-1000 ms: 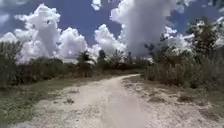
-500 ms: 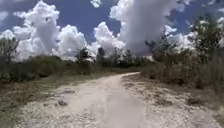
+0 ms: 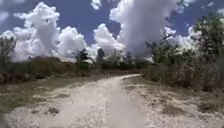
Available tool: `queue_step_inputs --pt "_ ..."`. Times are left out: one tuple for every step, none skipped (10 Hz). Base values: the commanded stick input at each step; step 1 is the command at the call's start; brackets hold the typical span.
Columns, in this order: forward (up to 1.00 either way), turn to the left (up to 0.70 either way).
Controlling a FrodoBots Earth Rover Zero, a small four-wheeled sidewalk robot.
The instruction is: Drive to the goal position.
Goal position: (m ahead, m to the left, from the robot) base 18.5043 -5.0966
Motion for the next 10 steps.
queue_step_inputs --pt "0.50 0.00" --pt "0.50 0.00" --pt "0.50 0.00" --pt "0.50 0.00" --pt "0.50 0.00" --pt "0.50 0.00" --pt "0.50 0.00" --pt "0.50 0.00" --pt "0.50 0.00" --pt "0.50 0.00"
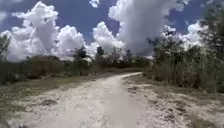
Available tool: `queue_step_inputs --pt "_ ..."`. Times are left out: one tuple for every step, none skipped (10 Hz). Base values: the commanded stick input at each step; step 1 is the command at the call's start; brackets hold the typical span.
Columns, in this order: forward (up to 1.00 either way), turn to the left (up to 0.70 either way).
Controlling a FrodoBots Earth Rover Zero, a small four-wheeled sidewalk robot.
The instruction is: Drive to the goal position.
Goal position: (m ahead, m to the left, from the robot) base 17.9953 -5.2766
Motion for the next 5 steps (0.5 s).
queue_step_inputs --pt "0.50 0.00" --pt "0.50 0.00" --pt "0.50 0.00" --pt "0.50 0.00" --pt "0.50 0.00"
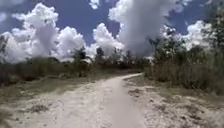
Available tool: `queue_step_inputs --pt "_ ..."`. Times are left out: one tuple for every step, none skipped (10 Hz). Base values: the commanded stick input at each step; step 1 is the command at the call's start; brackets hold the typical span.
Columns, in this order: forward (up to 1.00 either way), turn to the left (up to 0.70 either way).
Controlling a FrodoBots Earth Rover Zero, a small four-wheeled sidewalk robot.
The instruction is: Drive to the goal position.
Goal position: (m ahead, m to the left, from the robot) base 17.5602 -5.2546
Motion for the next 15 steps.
queue_step_inputs --pt "0.50 0.00" --pt "0.50 0.00" --pt "0.50 0.00" --pt "0.50 0.00" --pt "0.50 0.00" --pt "0.50 0.00" --pt "0.50 0.00" --pt "0.50 0.00" --pt "0.50 0.00" --pt "0.50 0.00" --pt "0.50 0.00" --pt "0.50 0.00" --pt "0.50 0.00" --pt "0.50 0.00" --pt "0.50 0.00"
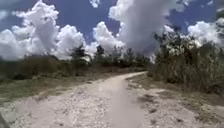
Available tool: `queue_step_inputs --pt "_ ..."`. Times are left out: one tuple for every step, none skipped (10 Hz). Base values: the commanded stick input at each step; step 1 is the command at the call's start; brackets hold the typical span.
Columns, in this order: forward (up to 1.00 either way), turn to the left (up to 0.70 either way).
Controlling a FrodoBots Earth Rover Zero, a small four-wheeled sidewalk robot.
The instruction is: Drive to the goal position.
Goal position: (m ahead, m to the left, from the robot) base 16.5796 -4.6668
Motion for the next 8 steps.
queue_step_inputs --pt "0.50 0.00" --pt "0.50 0.00" --pt "0.50 0.00" --pt "0.50 0.00" --pt "0.50 0.00" --pt "0.50 0.00" --pt "0.50 0.00" --pt "0.50 0.00"
